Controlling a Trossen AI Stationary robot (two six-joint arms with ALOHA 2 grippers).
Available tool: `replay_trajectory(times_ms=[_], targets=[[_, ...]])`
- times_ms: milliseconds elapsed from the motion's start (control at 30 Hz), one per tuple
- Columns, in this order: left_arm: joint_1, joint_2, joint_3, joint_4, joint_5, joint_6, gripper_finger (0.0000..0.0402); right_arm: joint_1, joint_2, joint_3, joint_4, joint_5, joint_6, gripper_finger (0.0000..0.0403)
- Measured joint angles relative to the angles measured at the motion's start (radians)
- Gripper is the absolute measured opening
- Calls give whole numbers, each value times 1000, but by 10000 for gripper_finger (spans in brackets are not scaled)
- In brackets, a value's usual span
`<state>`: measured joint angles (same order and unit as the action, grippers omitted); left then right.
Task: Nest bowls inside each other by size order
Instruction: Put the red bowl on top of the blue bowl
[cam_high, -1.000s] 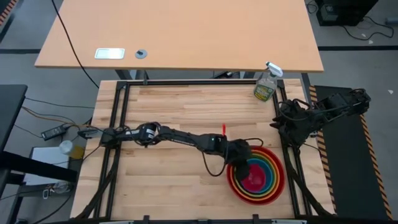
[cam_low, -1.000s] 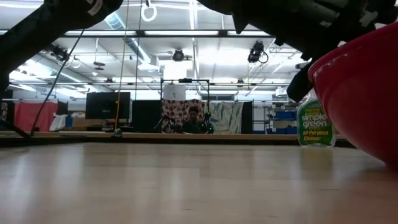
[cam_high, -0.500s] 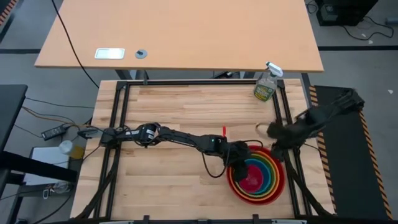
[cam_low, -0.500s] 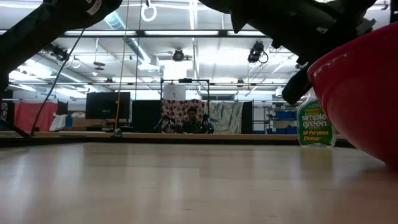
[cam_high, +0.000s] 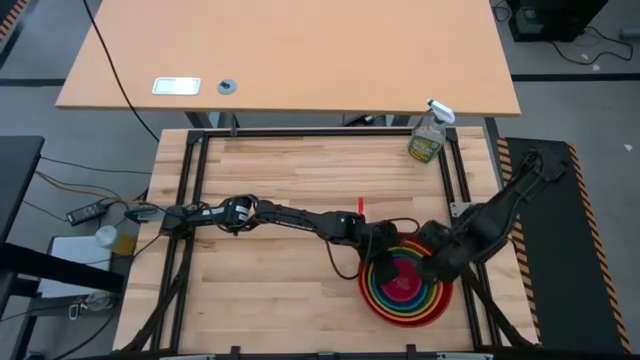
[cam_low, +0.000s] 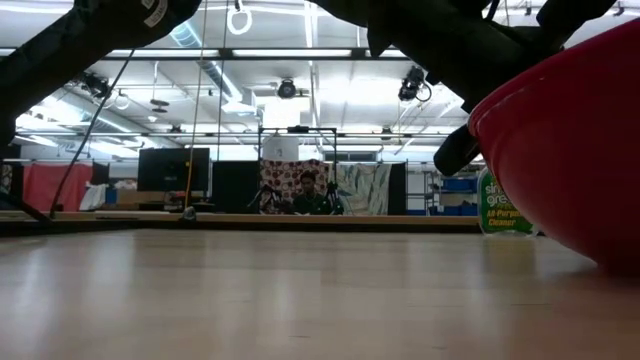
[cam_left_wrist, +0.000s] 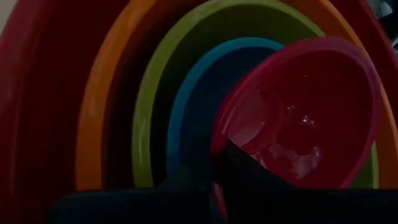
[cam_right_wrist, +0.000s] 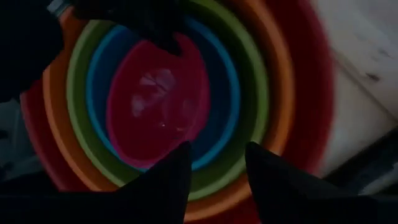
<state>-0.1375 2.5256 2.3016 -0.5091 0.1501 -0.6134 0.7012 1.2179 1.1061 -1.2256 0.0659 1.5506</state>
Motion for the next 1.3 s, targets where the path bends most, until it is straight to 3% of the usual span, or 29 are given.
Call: replay_trajectory(times_ms=[233, 400, 800, 967, 1300], targets=[[0, 0, 0, 0, 3, -1, 16, 5, 122, 0, 51, 5, -1, 190], [1, 0, 0, -1, 16, 0, 16, 7, 178, 0, 51, 12, -10, 185], [1, 0, -2, -7, 16, 5, 21, 7, 238, 0, 78, 13, -51, 63], [0, 0, -3, -5, 25, 4, 49, 9, 236, 0, 73, 16, -44, 40], [4, -36, -3, -33, 28, 61, 133, 29, 236, 0, 82, 15, -58, 39]])
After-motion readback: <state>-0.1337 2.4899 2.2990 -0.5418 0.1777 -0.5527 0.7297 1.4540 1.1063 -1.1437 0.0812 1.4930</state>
